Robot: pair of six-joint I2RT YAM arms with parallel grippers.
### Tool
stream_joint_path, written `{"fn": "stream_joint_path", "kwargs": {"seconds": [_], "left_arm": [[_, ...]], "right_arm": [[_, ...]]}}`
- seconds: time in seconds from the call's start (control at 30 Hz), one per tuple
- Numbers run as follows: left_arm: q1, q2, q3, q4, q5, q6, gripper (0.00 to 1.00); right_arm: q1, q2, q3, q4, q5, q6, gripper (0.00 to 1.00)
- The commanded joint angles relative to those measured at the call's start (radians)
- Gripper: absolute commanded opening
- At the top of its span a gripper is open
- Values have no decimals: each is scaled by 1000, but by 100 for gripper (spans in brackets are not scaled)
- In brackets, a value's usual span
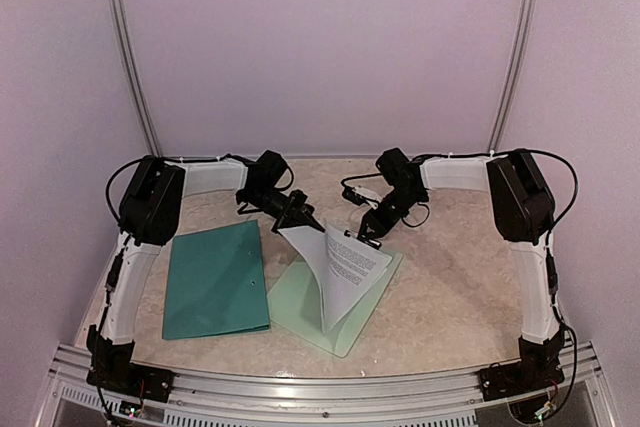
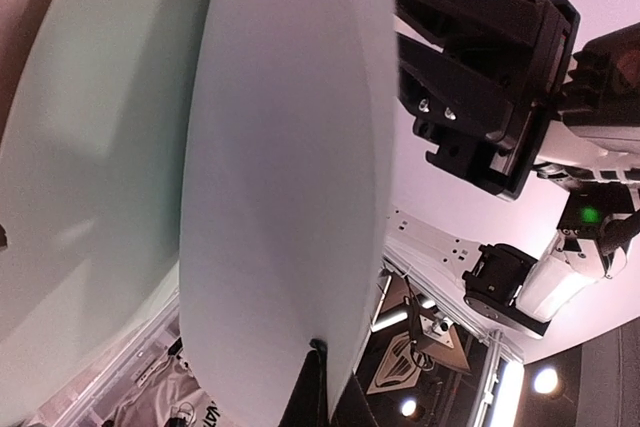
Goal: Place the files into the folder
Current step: Clamp the file with the spring clip on the folder.
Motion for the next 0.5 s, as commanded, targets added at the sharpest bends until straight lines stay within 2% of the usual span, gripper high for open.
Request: {"fn": "stream_joint_path", "kwargs": {"seconds": [0.0, 0.47], "left_arm": [[-15, -42, -42, 93, -8, -62, 0], [-9, -76, -134, 285, -6, -214, 0]], "right_arm": [[16, 23, 8, -17, 25, 16, 0], [16, 13, 3, -10, 30, 20, 0]]}}
